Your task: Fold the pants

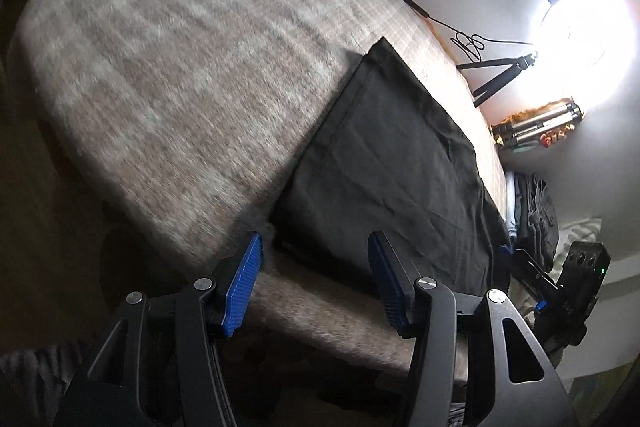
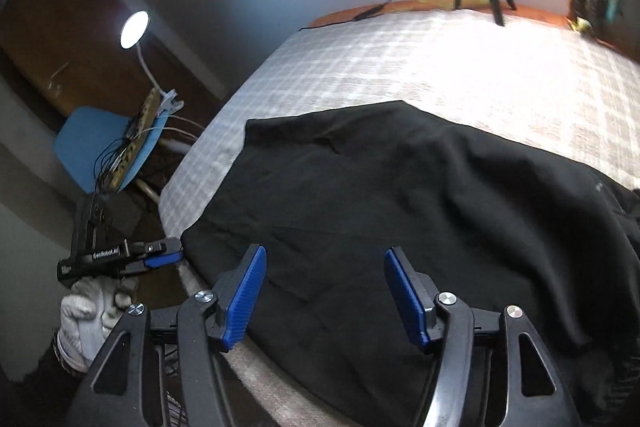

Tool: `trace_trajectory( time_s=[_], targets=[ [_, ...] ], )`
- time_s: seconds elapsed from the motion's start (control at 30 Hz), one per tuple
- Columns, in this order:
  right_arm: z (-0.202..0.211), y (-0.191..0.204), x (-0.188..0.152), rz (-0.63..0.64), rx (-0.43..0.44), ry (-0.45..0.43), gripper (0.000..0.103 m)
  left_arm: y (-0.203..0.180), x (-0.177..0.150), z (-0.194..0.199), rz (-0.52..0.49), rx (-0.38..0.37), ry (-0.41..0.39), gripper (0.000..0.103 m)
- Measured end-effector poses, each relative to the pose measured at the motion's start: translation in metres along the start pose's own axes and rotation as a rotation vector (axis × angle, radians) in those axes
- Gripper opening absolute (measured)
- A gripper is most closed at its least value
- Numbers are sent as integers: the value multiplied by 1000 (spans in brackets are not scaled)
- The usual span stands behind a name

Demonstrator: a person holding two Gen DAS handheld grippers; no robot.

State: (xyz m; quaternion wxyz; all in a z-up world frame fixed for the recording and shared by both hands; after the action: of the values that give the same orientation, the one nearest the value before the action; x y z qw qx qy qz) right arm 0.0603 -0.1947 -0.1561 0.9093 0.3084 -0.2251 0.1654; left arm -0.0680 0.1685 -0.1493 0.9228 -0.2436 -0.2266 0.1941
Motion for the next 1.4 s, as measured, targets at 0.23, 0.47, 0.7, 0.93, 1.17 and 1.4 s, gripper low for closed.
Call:
trace_trajectory(
  time_s=[0.23, 0.47, 0.7, 0.93, 1.17, 1.4],
  targets=[
    [10, -1, 5, 0, 10, -27, 64, -8, 4, -8, 37, 15, -84, 53],
    [11, -3, 4, -23, 7, -16, 64, -26, 12, -24, -66, 34, -123, 11],
    [-2, 13, 23, -59, 29, 31, 76, -64, 22, -13, -253, 6, -209, 8],
    [-58, 86, 55, 13, 46, 185, 78, -88, 13, -22, -365, -38, -208, 7],
    [-142, 136, 62, 91, -9, 380, 75, -79, 8, -35, -338, -84, -170, 7],
    [-203, 148, 49, 136, -103, 490, 62, -84, 8, -28, -347, -130, -186, 6]
  ],
)
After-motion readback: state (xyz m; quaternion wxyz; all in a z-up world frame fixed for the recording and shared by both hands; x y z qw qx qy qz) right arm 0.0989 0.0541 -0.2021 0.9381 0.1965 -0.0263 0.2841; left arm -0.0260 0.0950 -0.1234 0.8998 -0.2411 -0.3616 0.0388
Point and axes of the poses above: each gripper's, at about its wrist camera, not at the fingertips, and z roughly against the way its jaws point, y to its left, x to its top, the point moved 4 cm from there along -z, roughly the way its jaws point, and after that the axes turned 12 degrees about -z, right-handed, at the moved point
